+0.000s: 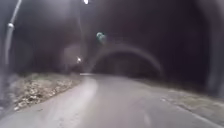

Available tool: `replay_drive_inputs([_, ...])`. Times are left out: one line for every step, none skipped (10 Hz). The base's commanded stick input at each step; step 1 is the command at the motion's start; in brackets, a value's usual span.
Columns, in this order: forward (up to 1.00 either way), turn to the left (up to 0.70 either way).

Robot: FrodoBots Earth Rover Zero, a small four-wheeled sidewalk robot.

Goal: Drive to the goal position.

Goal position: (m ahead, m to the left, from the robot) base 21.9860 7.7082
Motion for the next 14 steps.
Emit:
replay_drive_inputs([1.0, 0.04])
replay_drive_inputs([1.0, 0.04])
replay_drive_inputs([1.0, 0.04])
replay_drive_inputs([1.0, 0.05])
replay_drive_inputs([1.0, 0.08])
replay_drive_inputs([1.0, 0.12])
replay_drive_inputs([1.0, 0.12])
replay_drive_inputs([1.0, 0.11])
replay_drive_inputs([1.0, 0.08])
replay_drive_inputs([1.0, 0.05])
replay_drive_inputs([1.0, 0.05])
replay_drive_inputs([1.0, 0.08])
replay_drive_inputs([1.0, 0.13])
replay_drive_inputs([1.0, 0.15])
